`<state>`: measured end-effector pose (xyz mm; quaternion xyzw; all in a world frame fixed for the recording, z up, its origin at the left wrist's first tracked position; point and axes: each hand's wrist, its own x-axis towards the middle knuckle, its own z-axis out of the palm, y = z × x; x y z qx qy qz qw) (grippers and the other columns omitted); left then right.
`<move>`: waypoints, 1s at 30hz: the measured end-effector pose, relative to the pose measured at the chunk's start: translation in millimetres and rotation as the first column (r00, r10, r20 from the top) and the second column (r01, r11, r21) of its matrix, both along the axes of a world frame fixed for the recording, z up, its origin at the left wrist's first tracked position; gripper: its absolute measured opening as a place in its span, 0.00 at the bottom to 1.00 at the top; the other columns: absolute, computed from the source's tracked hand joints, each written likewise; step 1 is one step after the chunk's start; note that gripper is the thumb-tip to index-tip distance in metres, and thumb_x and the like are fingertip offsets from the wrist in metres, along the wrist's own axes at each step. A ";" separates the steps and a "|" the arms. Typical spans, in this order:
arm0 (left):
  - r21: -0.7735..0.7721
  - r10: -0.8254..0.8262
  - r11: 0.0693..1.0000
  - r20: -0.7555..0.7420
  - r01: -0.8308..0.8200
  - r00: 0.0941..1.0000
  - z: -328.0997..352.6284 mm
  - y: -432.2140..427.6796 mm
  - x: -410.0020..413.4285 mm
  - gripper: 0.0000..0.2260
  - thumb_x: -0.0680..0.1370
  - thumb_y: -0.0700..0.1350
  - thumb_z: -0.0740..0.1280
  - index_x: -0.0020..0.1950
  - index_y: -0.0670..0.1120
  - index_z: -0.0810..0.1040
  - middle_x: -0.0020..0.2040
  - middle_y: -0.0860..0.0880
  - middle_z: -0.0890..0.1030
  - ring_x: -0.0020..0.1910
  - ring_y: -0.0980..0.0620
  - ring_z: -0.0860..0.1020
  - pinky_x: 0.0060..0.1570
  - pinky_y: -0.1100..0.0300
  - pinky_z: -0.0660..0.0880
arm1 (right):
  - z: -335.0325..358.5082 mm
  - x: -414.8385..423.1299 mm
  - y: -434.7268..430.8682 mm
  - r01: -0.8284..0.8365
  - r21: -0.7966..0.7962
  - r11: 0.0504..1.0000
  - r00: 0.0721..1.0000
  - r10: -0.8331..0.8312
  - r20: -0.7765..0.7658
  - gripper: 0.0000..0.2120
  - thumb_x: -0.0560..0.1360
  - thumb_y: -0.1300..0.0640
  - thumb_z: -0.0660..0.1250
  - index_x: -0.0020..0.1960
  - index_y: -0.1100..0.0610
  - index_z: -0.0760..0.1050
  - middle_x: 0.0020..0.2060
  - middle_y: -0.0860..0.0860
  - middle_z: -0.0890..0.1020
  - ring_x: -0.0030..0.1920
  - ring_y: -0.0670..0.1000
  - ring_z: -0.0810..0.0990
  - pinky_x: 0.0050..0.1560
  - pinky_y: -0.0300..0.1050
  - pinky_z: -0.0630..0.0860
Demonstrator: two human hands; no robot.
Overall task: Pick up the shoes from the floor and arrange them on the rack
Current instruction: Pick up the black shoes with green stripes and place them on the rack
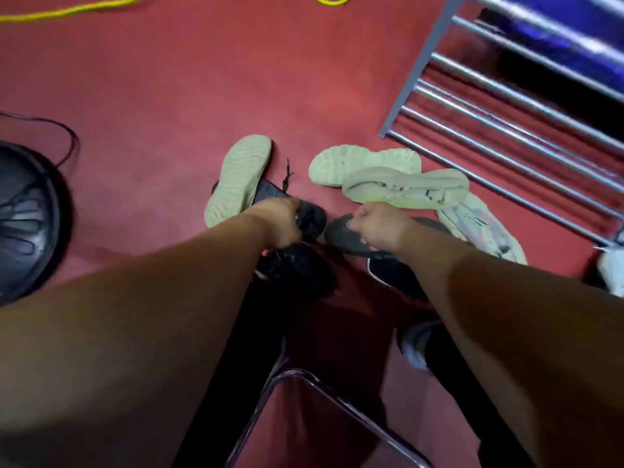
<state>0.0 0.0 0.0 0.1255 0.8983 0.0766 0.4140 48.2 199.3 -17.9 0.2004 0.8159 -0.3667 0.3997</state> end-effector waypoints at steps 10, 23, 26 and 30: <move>0.017 0.258 0.965 0.107 -0.262 0.960 -56.8 -17.7 -3.3 0.26 0.74 0.45 0.67 0.74 0.51 0.70 0.66 0.44 0.78 0.61 0.44 0.78 0.60 0.56 0.76 | -55.3 -30.6 -46.3 0.442 -0.215 0.871 0.891 -0.397 0.220 0.16 0.82 0.59 0.64 0.68 0.62 0.71 0.68 0.62 0.77 0.58 0.65 0.83 0.61 0.59 0.80; 0.125 0.851 0.469 0.203 -0.874 0.485 -75.6 -29.2 -13.6 0.26 0.71 0.64 0.66 0.57 0.46 0.80 0.54 0.45 0.84 0.52 0.42 0.82 0.59 0.48 0.78 | -74.0 -39.3 -59.1 0.653 -0.316 0.689 0.750 -0.528 0.398 0.15 0.81 0.45 0.63 0.47 0.55 0.80 0.36 0.50 0.79 0.28 0.47 0.73 0.30 0.41 0.71; 0.170 0.917 0.220 0.299 -0.961 0.263 -79.9 -33.9 -18.2 0.39 0.61 0.74 0.69 0.61 0.49 0.77 0.53 0.46 0.83 0.50 0.41 0.83 0.56 0.42 0.80 | -70.6 -40.6 -55.9 0.623 -0.397 0.674 0.778 -0.479 0.407 0.16 0.81 0.46 0.64 0.43 0.56 0.81 0.31 0.48 0.73 0.27 0.46 0.66 0.28 0.40 0.64; 0.138 0.918 -0.010 0.395 -0.990 0.046 -76.2 -41.1 -19.4 0.54 0.46 0.68 0.82 0.65 0.45 0.71 0.52 0.41 0.83 0.43 0.37 0.85 0.43 0.37 0.81 | -64.9 -40.8 -55.5 0.552 -0.525 0.647 0.828 -0.354 0.435 0.07 0.78 0.53 0.67 0.50 0.57 0.77 0.37 0.50 0.74 0.29 0.46 0.67 0.30 0.41 0.65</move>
